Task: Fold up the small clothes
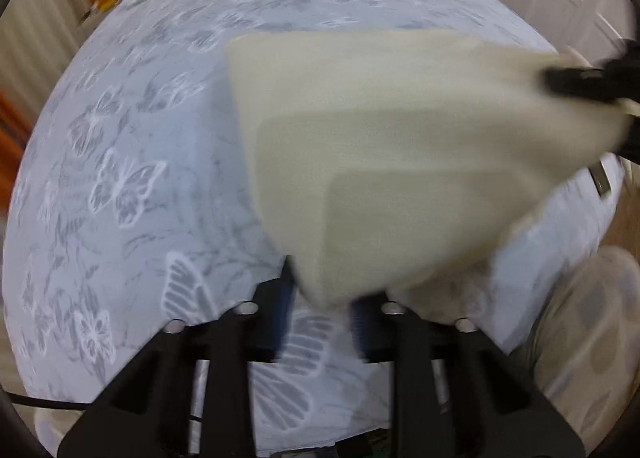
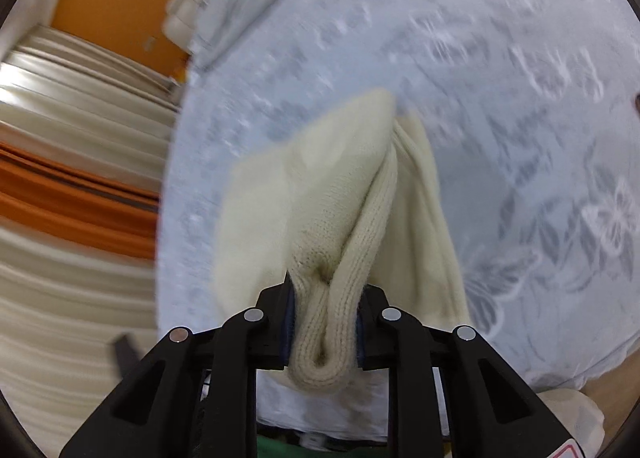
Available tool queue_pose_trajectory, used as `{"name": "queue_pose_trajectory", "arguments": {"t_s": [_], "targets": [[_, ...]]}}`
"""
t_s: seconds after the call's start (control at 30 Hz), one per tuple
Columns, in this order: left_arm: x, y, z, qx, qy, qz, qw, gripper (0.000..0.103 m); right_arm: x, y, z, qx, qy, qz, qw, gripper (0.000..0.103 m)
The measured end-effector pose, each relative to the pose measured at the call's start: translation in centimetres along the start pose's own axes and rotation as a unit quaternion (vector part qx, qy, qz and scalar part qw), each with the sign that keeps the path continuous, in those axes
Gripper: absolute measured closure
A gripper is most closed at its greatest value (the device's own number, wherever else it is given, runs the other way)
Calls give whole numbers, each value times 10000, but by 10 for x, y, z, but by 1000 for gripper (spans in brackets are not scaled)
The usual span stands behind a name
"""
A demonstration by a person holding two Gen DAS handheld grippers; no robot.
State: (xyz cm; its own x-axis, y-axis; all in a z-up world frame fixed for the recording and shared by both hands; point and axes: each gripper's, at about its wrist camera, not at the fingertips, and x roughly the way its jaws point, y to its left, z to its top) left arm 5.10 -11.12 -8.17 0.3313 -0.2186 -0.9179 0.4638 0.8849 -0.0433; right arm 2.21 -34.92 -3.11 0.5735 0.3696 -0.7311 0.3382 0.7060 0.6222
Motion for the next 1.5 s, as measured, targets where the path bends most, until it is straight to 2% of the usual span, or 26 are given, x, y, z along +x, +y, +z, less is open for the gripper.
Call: {"name": "queue_pose_trajectory", "arguments": {"t_s": [0.03, 0.1, 0.17, 0.2, 0.23, 0.33, 0.4, 0.43, 0.5, 0.53, 0.57, 0.63, 0.67, 0.77, 0.87, 0.93, 0.97, 1.03, 1.1, 1.13, 1.2, 1.27, 1.33, 1.37, 1.43, 1.5], "targets": [[-4, 10, 1, -303, -16, -159, 9994, 82, -8, 4, 0, 0, -75, 85, 9999, 83], [-9, 21, 1, -551, -79, -243, 9982, 82, -11, 1, -4, -180, -112, -263, 9994, 84], [-2, 20, -2, -398, 69, -117, 9991, 82, 17, -17, -11, -249, 275, -906, 9952, 84], [3, 18, -4, -364, 156, -68, 9992, 82, 41, -36, -19, -31, 605, -1123, 9918, 84], [7, 17, -7, -369, 241, -23, 9990, 82, 54, -50, -25, 129, 755, -1234, 9894, 84], [16, 22, -17, -560, 451, 109, 9974, 81, 56, -56, -31, 350, 693, -1183, 9899, 82], [18, 27, -21, -587, 481, 142, 9970, 79, 56, -49, -30, 178, 742, -1368, 9877, 73], [18, 29, -22, -576, 464, 104, 9972, 78, 55, -47, -30, 92, 777, -1412, 9869, 71], [11, 32, -22, -599, 418, -95, 9973, 75, 42, -41, -29, -23, 642, -1568, 9855, 64], [6, 33, -23, -596, 396, -164, 9973, 73, 32, -36, -30, -76, 497, -1713, 9839, 64], [0, 33, -24, -561, 345, -185, 9977, 63, 17, -25, -32, -224, 210, -1941, 9805, 63], [-16, 36, -27, -532, 181, -190, 9982, 51, -1, 2, -35, -625, -173, -2200, 9733, 62], [-24, 38, -29, -543, 121, -216, 9982, 45, -5, 23, -38, -973, -248, -2133, 9718, 68], [-45, 44, -34, -615, 38, -114, 9980, 40, 9, 82, -46, -1729, -51, -1644, 9711, 96], [-59, 49, -36, -659, 9, 121, 9977, 30, 50, 125, -51, -2253, 301, -1407, 9636, 99], [-70, 54, -37, -669, -85, 223, 9975, 28, 92, 130, -50, -2327, 757, -1475, 9583, 99], [-75, 57, -38, -673, -117, 303, 9972, 26, 127, 123, -55, -2359, 1227, -1689, 9491, 99], [-80, 61, -41, -728, -175, 384, 9965, 24, 170, 106, -69, -2426, 1715, -2121, 9310, 103], [-86, 68, -41, -797, -243, 355, 9959, 24, 168, 112, -71, -2572, 1608, -2266, 9256, 103], [-88, 71, -41, -827, -282, 351, 9956, 23, 155, 118, -69, -2533, 1506, -2191, 9301, 103], [-89, 75, -43, -904, -346, 368, 9946, 20, 120, 128, -61, -2301, 1124, -1660, 9523, 103], [-87, 77, -43, -919, -332, 349, 9946, 20, 99, 138, -55, -2225, 808, -1530, 9595, 103], [-86, 74, -42, -892, -298, 351, 9949, 20, 104, 144, -48, -2286, 678, -1654, 9570, 102], [-86, 73, -41, -881, -300, 348, 9951, 20, 124, 144, -47, -2270, 810, -1784, 9540, 102], [-89, 68, -38, -843, -334, 332, 9953, 20, 168, 128, -52, -2321, 1162, -2178, 9409, 103], [-94, 65, -36, -810, -415, 404, 9950, 20, 182, 127, -59, -2612, 1010, -2295, 9321, 102]]}}
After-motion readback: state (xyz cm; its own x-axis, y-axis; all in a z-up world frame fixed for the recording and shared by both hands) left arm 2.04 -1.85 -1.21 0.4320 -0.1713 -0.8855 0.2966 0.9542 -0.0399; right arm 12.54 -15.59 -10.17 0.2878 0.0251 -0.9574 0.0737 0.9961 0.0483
